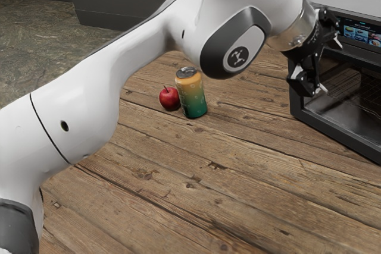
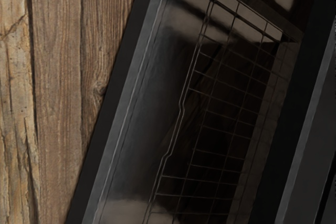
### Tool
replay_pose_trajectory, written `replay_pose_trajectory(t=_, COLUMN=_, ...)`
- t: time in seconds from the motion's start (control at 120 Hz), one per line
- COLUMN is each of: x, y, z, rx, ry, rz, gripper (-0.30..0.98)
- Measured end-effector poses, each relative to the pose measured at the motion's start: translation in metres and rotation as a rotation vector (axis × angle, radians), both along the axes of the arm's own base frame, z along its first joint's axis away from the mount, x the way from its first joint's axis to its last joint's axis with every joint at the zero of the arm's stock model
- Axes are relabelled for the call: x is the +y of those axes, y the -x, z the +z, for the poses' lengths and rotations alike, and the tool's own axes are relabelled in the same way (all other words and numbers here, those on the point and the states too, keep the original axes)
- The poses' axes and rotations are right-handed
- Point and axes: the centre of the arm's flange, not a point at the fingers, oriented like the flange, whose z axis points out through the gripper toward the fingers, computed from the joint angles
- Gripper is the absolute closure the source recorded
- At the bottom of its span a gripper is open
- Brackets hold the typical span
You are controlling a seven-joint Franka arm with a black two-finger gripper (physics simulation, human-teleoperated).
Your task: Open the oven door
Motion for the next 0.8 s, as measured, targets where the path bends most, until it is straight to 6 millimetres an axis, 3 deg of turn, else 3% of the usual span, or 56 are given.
replay_pose_trajectory(t=0.083, x=0.012, y=-0.012, z=-0.006, rx=-0.014, ry=0.004, rz=-0.003, gripper=0.00)
replay_pose_trajectory(t=0.317, x=0.019, y=-0.026, z=-0.012, rx=-0.079, ry=0.006, rz=-0.037, gripper=0.00)
replay_pose_trajectory(t=0.675, x=0.001, y=-0.035, z=-0.032, rx=-0.158, ry=-0.080, rz=-0.122, gripper=0.00)
replay_pose_trajectory(t=0.8, x=-0.006, y=-0.033, z=-0.026, rx=-0.195, ry=-0.117, rz=-0.153, gripper=0.00)
